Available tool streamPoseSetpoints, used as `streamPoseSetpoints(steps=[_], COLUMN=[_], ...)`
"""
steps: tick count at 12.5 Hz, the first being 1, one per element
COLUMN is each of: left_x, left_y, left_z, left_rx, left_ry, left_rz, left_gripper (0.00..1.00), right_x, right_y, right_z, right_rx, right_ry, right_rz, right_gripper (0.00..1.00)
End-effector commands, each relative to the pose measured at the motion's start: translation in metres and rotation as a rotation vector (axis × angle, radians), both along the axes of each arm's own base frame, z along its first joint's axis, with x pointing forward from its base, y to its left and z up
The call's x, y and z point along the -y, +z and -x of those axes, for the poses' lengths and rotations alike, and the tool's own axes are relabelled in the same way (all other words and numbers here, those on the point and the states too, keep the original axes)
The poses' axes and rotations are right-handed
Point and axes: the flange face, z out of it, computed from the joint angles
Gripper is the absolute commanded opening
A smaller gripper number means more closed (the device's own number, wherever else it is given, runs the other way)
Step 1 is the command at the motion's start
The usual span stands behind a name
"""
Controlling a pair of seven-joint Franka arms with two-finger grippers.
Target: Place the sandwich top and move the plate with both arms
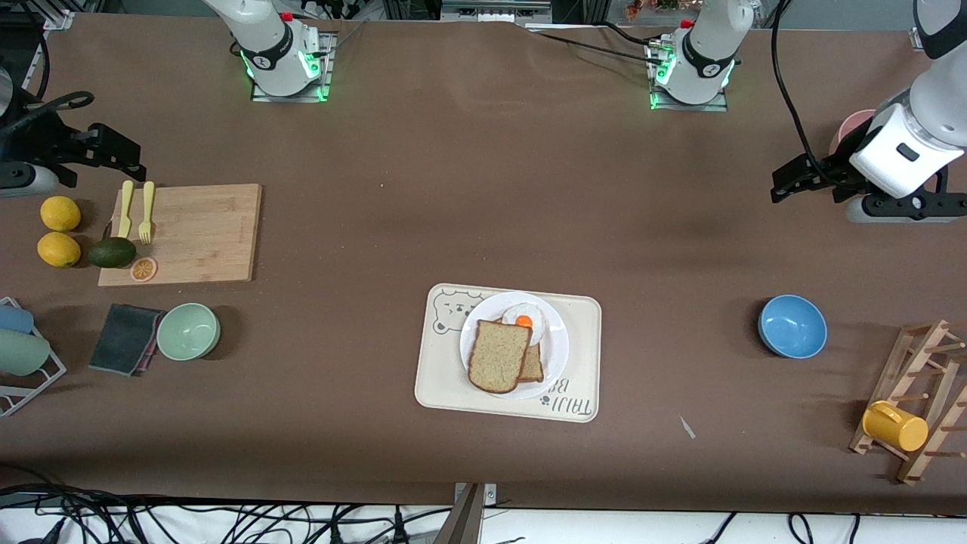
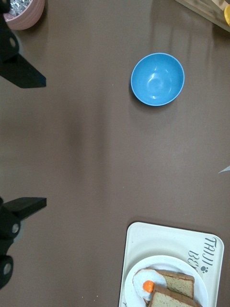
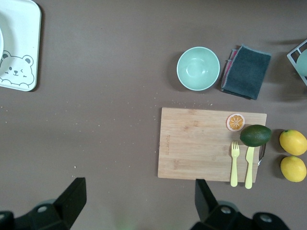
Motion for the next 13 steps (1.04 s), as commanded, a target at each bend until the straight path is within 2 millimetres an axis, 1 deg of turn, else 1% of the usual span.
streamPoseSetpoints(steps=[1,4,13], left_x=[0.0000,0.0037,0.0032], left_y=[0.0083,0.0078,0.0090], left_z=[0.0049,0.0031,0.0016], left_rx=[0.000,0.007,0.021], left_ry=[-0.007,0.001,0.008], left_rz=[0.025,0.052,0.090], left_gripper=[1.00,1.00,1.00], right_x=[0.0030,0.0030,0.0028], right_y=[0.0070,0.0063,0.0078], right_z=[0.0016,0.0016,0.0021], right_rx=[0.003,0.001,0.004], right_ry=[0.013,0.013,0.010], right_rz=[0.004,0.004,0.003], right_gripper=[1.00,1.00,1.00])
